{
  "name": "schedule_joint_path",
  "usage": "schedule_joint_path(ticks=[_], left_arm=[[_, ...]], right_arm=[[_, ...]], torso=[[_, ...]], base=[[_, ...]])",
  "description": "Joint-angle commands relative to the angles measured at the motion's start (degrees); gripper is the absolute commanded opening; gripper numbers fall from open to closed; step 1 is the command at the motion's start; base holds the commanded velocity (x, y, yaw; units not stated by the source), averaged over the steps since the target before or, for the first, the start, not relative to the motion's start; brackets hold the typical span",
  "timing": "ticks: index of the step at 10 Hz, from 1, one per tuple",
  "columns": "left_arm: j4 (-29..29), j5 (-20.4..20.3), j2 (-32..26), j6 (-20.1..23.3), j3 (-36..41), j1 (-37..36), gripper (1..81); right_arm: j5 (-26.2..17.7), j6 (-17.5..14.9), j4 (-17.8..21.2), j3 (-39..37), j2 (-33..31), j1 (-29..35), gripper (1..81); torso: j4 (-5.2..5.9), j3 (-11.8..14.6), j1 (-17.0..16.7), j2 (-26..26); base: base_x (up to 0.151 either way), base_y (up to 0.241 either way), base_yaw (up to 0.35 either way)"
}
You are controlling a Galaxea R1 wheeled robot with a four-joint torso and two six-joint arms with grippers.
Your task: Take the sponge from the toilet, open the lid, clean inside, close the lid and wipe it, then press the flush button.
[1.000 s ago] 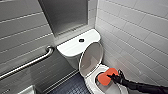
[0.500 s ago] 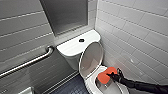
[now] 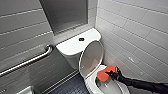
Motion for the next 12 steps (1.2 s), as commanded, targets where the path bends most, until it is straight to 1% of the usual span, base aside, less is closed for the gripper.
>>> schedule_joint_path(ticks=[1, 2, 4, 5, 7, 12], left_arm=[[0.2, 2.1, -0.3, 0.4, 0.6, 3.1, 81.1], [0.2, 2.1, -0.3, 0.4, 0.6, 3.1, 81.1], [0.4, 2.1, -0.1, 0.4, 0.6, 3.1, 81.1], [0.6, 2.1, 0.0, 0.4, 0.6, 3.2, 81.1], [0.8, 2.1, 0.2, 0.4, 0.6, 3.2, 81.1], [0.9, 1.8, 0.8, 0.5, -0.2, 3.5, 81.1]], right_arm=[[-2.7, 4.2, 0.4, -4.2, 0.6, 7.6, 1.0], [-2.7, 5.6, 0.3, -5.1, 0.9, 7.0, 1.0], [-1.7, 9.5, -0.1, -5.9, 0.6, 5.0, 1.0], [-1.0, 9.9, -0.1, -5.3, -0.1, 3.8, 1.0], [3.6, 9.9, 0.0, 0.2, -3.7, 0.3, 1.0], [9.9, 9.7, 0.0, 8.2, -10.7, -6.4, 1.0]], torso=[[0.00, 0.0, 0.0, 0.0], [0.00, 0.0, 0.0, 0.0], [0.00, 0.0, 0.0, 0.0], [0.00, 0.0, 0.0, 0.0], [0.00, 0.0, 0.0, 0.0], [0.00, 0.0, 0.0, 0.0]], base=[[0.000, 0.000, 0.000], [0.000, 0.000, 0.000], [0.000, 0.000, 0.000], [0.000, 0.000, 0.000], [0.000, 0.000, 0.000], [0.000, 0.000, 0.000]])
